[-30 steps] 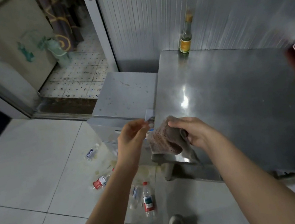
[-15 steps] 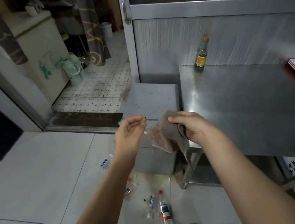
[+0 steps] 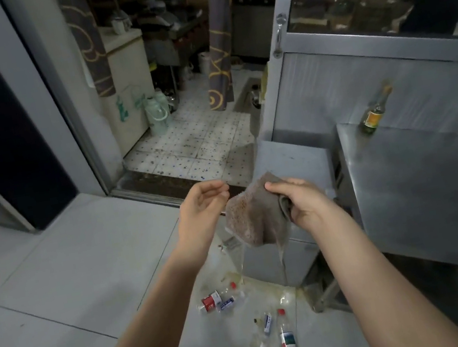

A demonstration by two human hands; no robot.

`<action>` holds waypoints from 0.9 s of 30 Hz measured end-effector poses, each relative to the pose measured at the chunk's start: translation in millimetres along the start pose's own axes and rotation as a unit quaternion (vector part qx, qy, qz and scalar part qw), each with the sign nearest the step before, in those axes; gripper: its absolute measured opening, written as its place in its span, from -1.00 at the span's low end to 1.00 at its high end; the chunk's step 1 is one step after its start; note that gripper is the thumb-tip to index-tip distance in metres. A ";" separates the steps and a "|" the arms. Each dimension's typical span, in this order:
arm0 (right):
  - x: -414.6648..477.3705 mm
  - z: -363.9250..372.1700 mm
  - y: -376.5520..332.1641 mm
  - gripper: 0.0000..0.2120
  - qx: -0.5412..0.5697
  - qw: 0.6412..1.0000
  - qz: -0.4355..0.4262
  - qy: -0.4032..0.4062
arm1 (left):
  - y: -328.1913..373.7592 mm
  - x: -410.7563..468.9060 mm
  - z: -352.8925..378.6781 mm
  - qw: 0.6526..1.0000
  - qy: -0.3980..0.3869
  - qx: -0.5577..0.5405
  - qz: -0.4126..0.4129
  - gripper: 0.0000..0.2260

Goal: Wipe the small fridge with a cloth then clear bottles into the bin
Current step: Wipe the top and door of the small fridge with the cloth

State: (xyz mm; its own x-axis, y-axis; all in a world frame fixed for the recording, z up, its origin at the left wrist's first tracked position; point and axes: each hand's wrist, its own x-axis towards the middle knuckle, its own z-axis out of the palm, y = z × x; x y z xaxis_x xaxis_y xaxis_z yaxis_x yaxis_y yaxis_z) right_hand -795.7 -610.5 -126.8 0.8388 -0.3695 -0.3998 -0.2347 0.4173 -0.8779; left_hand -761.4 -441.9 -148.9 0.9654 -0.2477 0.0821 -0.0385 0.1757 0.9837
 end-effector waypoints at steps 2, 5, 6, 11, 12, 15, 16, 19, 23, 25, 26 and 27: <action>9.0 17.7 3.9 -0.82 0.004 1.000 0.001 -0.002 | -0.7 11.3 -14.0 1.000 0.003 0.002 -0.004 -0.85; 26.8 38.5 7.1 -0.77 0.011 1.000 0.001 -0.002 | -3.1 34.4 -28.5 1.000 -0.011 0.006 -0.007 -0.85; 34.9 44.0 8.1 -0.77 0.015 1.000 0.001 0.000 | -4.4 44.6 -32.0 1.000 -0.018 0.008 -0.008 -0.85; 87.9 63.1 12.1 -0.92 0.043 0.998 -0.006 0.045 | -17.0 111.1 -46.1 0.998 -0.060 0.022 -0.018 -0.85; 99.1 66.3 11.2 -0.92 0.052 0.997 -0.008 0.057 | -19.1 125.6 -47.0 0.997 -0.072 0.022 -0.023 -0.85; 127.7 75.6 4.2 -0.93 0.073 0.992 -0.011 0.098 | -20.4 168.0 -46.8 0.992 -0.113 0.024 -0.051 -0.83; 136.3 79.1 1.1 -0.94 0.077 0.991 -0.012 0.106 | -20.3 182.0 -47.4 0.991 -0.122 0.022 -0.059 -0.82; 161.5 90.1 -9.8 -0.94 0.087 0.988 -0.024 0.125 | -15.6 223.3 -49.2 0.988 -0.143 0.020 -0.056 -0.82; 180.6 103.3 -17.0 -0.92 0.089 0.984 -0.032 0.149 | -13.5 259.3 -53.4 0.982 -0.174 0.011 -0.071 -0.83; 187.8 110.1 -19.1 -0.93 0.099 0.981 -0.037 0.161 | -13.4 277.2 -54.2 0.979 -0.188 0.012 -0.079 -0.82; 192.1 113.0 -20.7 -0.92 0.105 0.979 -0.040 0.170 | -13.8 286.3 -54.8 0.977 -0.198 0.009 -0.085 -0.83; 196.5 116.9 -22.0 -0.92 0.112 0.976 -0.044 0.180 | -14.4 295.3 -55.5 0.974 -0.209 0.006 -0.089 -0.83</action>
State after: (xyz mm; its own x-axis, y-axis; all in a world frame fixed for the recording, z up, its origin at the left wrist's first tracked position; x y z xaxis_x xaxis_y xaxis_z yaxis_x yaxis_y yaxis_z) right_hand -568.3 -595.2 -155.2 0.6148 -0.6627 -0.4275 -0.0232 0.5267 -0.8498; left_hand -461.4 -464.8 -147.7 0.7677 -0.6398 -0.0350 0.1146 0.0833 0.9899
